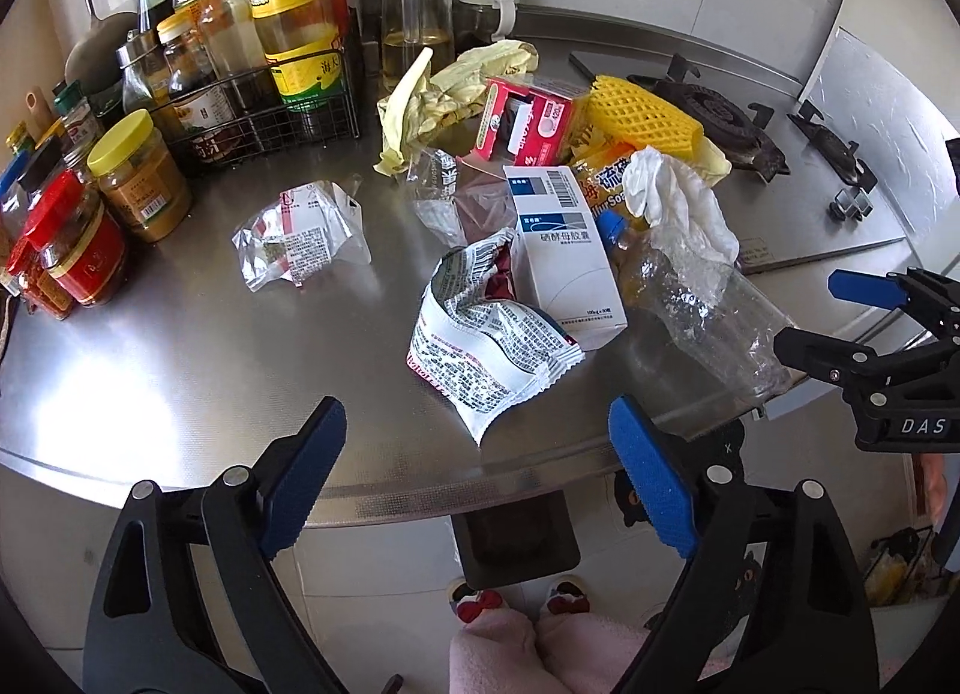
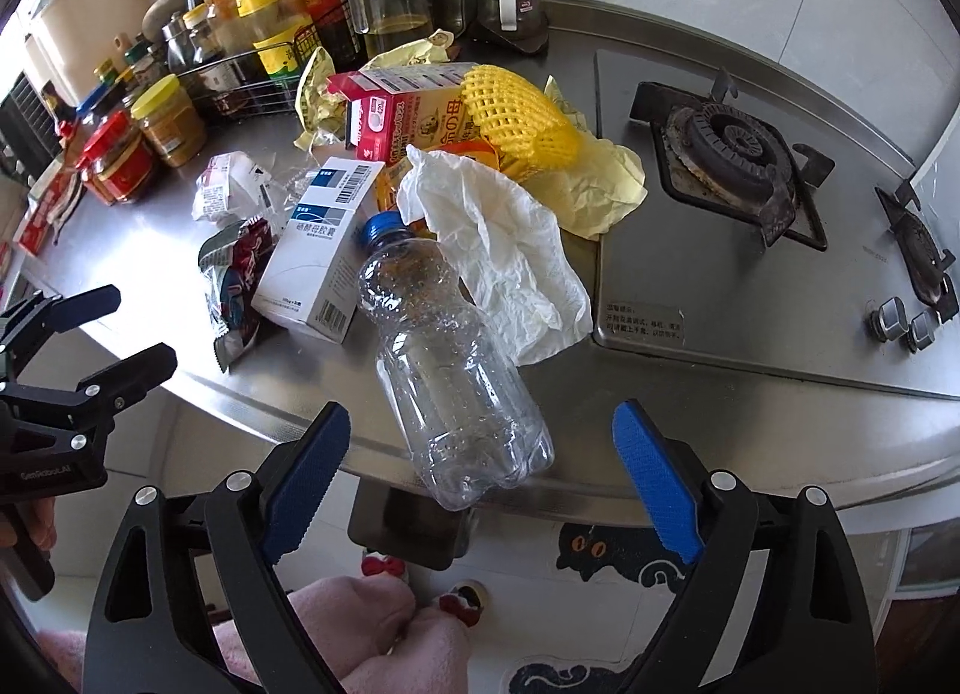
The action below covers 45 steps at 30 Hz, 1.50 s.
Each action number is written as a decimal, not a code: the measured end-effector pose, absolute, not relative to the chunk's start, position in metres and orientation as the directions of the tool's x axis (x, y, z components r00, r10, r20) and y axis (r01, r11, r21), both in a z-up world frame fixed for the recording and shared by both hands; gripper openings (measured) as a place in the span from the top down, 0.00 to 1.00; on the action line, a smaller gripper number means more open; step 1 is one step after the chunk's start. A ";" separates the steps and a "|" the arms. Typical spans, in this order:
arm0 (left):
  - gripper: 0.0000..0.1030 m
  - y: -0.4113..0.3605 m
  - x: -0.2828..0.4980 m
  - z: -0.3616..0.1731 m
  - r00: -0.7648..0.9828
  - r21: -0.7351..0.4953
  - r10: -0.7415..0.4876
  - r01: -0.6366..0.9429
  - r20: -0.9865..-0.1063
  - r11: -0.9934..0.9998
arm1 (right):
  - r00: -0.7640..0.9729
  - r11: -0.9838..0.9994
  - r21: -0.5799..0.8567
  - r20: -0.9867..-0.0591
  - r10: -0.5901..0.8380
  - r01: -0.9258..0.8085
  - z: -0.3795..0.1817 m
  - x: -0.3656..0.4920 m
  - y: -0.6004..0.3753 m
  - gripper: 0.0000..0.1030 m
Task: Collect trash
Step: 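Reach the left tool to the crumpled white wrapper while the right tool reaches the plastic bottle, then close the left tool on the wrapper while the right tool grips the clear bottle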
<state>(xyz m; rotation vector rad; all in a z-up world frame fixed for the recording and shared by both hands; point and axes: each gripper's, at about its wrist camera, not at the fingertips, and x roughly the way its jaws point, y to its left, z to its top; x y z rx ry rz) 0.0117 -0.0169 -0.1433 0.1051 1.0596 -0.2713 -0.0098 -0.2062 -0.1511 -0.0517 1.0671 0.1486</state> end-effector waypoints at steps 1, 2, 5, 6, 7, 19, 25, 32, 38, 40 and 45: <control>0.19 -0.018 0.014 -0.148 0.467 -0.034 -0.166 0.277 -0.869 0.960 | 0.470 0.988 0.028 -0.877 0.096 -0.150 -0.153 -0.008 -0.206 0.13; 0.19 -0.020 0.016 -0.153 0.479 -0.017 -0.157 0.283 -0.864 0.959 | 0.466 0.988 0.028 -0.880 0.096 -0.150 -0.155 -0.006 -0.207 0.13; 0.21 -0.023 0.023 -0.163 0.486 0.001 -0.147 0.291 -0.861 0.957 | 0.437 0.987 0.053 -0.892 0.114 -0.150 -0.163 0.002 -0.208 0.18; 0.23 -0.024 0.025 -0.165 0.482 0.003 -0.143 0.289 -0.864 0.957 | 0.428 0.987 0.058 -0.896 0.119 -0.153 -0.165 0.004 -0.208 0.19; 0.23 -0.025 0.028 -0.168 0.480 0.010 -0.134 0.286 -0.867 0.958 | 0.425 0.986 0.054 -0.898 0.116 -0.157 -0.167 0.006 -0.207 0.20; 0.37 -0.020 0.044 -0.193 0.430 -0.026 -0.150 0.282 -0.890 0.959 | 0.355 0.977 0.067 -0.925 0.136 -0.200 -0.193 0.019 -0.199 0.20; 0.57 -0.014 0.048 -0.199 0.414 -0.066 -0.185 0.286 -0.891 0.956 | 0.334 0.975 0.117 -0.926 0.176 -0.190 -0.199 0.018 -0.199 0.29; 0.69 -0.009 0.046 -0.197 0.390 -0.121 -0.239 0.303 -0.889 0.945 | 0.349 0.976 0.083 -0.925 0.151 -0.201 -0.198 0.010 -0.193 0.30; 0.85 -0.004 0.040 -0.192 0.376 -0.176 -0.296 0.322 -0.878 0.930 | 0.350 0.980 0.085 -0.925 0.144 -0.179 -0.197 0.001 -0.187 0.31; 0.96 -0.001 0.037 -0.192 0.372 -0.189 -0.311 0.329 -0.875 0.925 | 0.358 0.982 0.094 -0.922 0.148 -0.164 -0.196 -0.002 -0.187 0.32; 0.98 0.004 0.028 -0.186 0.388 -0.194 -0.332 0.353 -0.860 0.915 | 0.407 0.984 0.137 -0.897 0.174 -0.118 -0.188 -0.014 -0.192 0.33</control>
